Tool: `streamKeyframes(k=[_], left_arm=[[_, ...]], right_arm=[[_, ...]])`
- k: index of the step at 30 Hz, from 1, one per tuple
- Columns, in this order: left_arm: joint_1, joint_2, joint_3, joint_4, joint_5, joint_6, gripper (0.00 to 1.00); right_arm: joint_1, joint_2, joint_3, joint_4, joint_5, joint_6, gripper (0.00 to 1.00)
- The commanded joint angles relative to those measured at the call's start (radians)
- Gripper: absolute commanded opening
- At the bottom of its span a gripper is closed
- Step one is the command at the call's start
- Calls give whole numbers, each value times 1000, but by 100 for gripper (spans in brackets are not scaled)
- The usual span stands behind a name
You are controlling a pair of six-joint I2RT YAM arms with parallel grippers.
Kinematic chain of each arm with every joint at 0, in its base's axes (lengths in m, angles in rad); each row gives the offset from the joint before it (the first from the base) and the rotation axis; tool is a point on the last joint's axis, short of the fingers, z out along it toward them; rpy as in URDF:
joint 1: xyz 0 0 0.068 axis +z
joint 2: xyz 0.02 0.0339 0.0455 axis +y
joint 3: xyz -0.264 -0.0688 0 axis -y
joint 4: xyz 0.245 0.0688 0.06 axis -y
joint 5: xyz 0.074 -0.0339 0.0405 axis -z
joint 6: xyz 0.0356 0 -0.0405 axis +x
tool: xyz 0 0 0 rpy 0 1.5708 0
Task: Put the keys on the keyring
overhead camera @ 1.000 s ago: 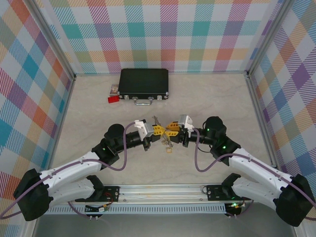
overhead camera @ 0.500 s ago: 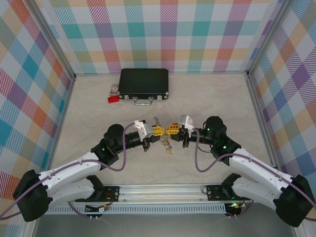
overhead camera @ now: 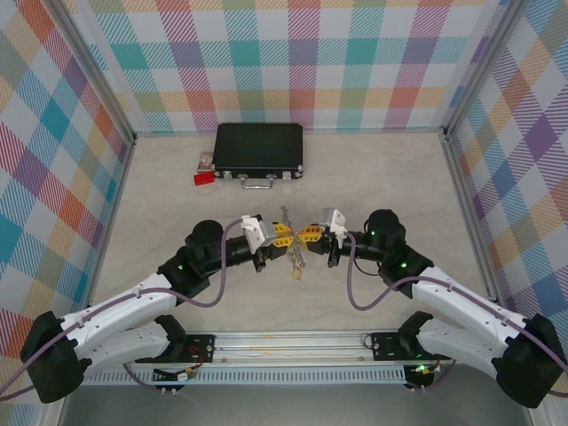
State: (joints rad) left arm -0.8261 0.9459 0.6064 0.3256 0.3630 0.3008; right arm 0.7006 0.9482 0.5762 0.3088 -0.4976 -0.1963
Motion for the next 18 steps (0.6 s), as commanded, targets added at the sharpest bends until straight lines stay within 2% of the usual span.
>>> streamKeyframes(k=[1,11,14,18], left_arm=[[-12,-34,77,-208,-16,62,21],[-12,-8,234,-670,-58,248,20],[-12,23,272,-761,-69,292,20],[-12,57,291,-804,-79,331,20]], right_arm=[[0,15,27,-12,10,-37,0],[32,78,57,-89,59,-114,0],[60,97,71,-121,90,-150,0],[80,103,76,-133,112,-175,0]])
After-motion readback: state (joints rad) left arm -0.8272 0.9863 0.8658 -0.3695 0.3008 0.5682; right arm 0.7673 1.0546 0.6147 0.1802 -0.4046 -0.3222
